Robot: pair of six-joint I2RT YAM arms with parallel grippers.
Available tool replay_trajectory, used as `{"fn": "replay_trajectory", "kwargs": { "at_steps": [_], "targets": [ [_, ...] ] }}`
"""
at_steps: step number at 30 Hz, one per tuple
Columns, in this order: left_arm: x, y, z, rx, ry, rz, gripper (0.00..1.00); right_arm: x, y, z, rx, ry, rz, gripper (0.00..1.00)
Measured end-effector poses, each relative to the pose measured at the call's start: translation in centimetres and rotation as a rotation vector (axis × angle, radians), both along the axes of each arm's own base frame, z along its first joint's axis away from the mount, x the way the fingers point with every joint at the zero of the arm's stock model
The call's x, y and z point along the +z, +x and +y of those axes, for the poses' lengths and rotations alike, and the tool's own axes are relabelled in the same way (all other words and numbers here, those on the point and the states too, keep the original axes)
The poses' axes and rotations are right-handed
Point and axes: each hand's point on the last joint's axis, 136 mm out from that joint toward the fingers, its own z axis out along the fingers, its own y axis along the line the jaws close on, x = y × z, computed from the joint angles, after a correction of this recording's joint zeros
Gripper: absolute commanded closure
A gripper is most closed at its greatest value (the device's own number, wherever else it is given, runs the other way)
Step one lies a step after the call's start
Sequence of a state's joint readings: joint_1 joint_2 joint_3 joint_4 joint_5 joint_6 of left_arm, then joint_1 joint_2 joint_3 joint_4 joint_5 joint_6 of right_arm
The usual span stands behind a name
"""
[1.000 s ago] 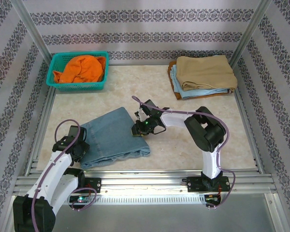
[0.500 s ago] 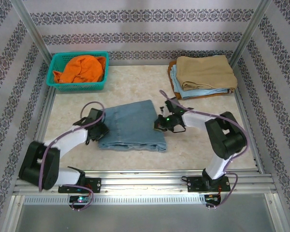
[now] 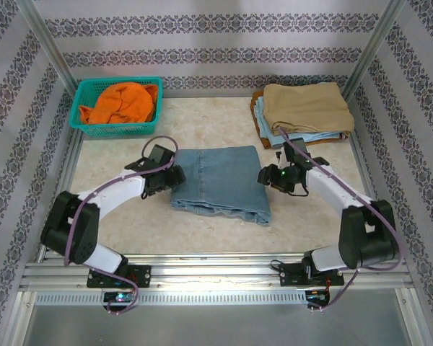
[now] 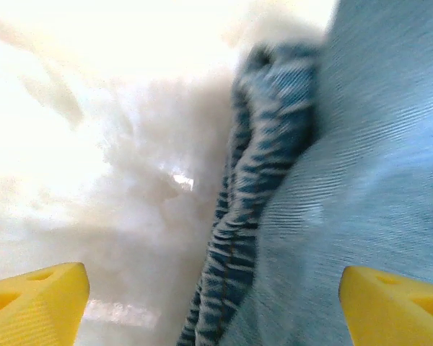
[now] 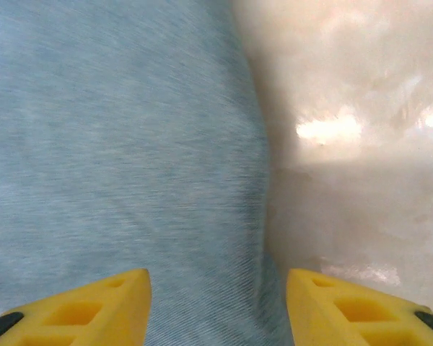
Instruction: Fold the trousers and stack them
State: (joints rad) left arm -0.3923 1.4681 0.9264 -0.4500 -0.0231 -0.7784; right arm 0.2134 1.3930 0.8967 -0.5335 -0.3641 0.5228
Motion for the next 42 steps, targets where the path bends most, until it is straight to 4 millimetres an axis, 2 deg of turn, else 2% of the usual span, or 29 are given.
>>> {"fn": "replay_trajectory", "kwargs": {
  "at_steps": [2,4,6,9,11,13,15,16,20,21,23,25,27,30,33,39,42],
  "targets": [
    [3.9,0.8,0.3,-0.011,0.019,-0.081,0.12,2.1,0.7,1.0,0.020,0.006,-0.061,0.50],
    [7.3,1.5,0.0,-0.029,0.007,-0.165,0.14,3.2,1.2,2.6,0.048,0.021,-0.091,0.52],
    [8.7,1.7,-0.6,-0.053,-0.004,-0.198,0.15,2.8,1.8,4.3,0.077,0.032,-0.088,0.53],
    [7.2,1.3,-2.2,-0.116,-0.004,-0.154,0.15,-0.4,1.8,5.7,0.098,0.021,-0.009,0.53],
    [5.5,0.7,-3.4,-0.162,-0.006,-0.106,0.15,-2.5,1.6,5.5,0.097,-0.004,0.051,0.53],
    [4.2,0.4,-4.6,-0.209,-0.017,-0.067,0.14,-3.6,1.6,4.6,0.079,-0.051,0.088,0.54],
    [3.5,0.4,-5.8,-0.248,-0.048,-0.051,0.14,-3.2,2.5,3.5,0.052,-0.103,0.079,0.56],
    [3.1,0.5,-6.4,-0.265,-0.063,-0.045,0.15,-2.4,3.6,2.7,0.035,-0.135,0.055,0.56],
    [0.4,1.0,-7.8,-0.312,-0.090,0.007,0.17,1.2,9.1,0.3,-0.013,-0.255,-0.071,0.73],
    [-0.5,1.1,-7.9,-0.316,-0.091,0.025,0.18,1.8,10.5,-0.2,-0.021,-0.286,-0.089,0.79],
    [-2.0,1.1,-7.8,-0.317,-0.096,0.048,0.20,2.1,13.1,-0.8,-0.019,-0.341,-0.103,0.85],
    [-2.8,1.1,-7.1,-0.308,-0.109,0.050,0.22,1.2,15.2,-1.3,-0.007,-0.403,-0.091,0.90],
    [-3.1,1.3,-6.7,-0.302,-0.137,0.042,0.23,-0.3,16.4,-1.6,0.017,-0.458,-0.062,0.90],
    [-3.1,1.3,-6.4,-0.299,-0.181,0.021,0.24,-2.6,17.3,-2.3,0.050,-0.532,-0.008,0.84],
    [-2.9,1.1,-6.3,-0.303,-0.211,-0.012,0.24,-4.0,18.1,-3.0,0.074,-0.601,0.022,0.71],
    [-2.7,-0.2,-5.2,-0.295,-0.222,-0.025,0.23,-5.5,20.2,-3.4,0.100,-0.670,0.041,0.65],
    [-2.9,-0.8,-4.1,-0.271,-0.229,-0.018,0.23,-6.7,20.6,-3.5,0.110,-0.691,0.072,0.68]
  ]
}}
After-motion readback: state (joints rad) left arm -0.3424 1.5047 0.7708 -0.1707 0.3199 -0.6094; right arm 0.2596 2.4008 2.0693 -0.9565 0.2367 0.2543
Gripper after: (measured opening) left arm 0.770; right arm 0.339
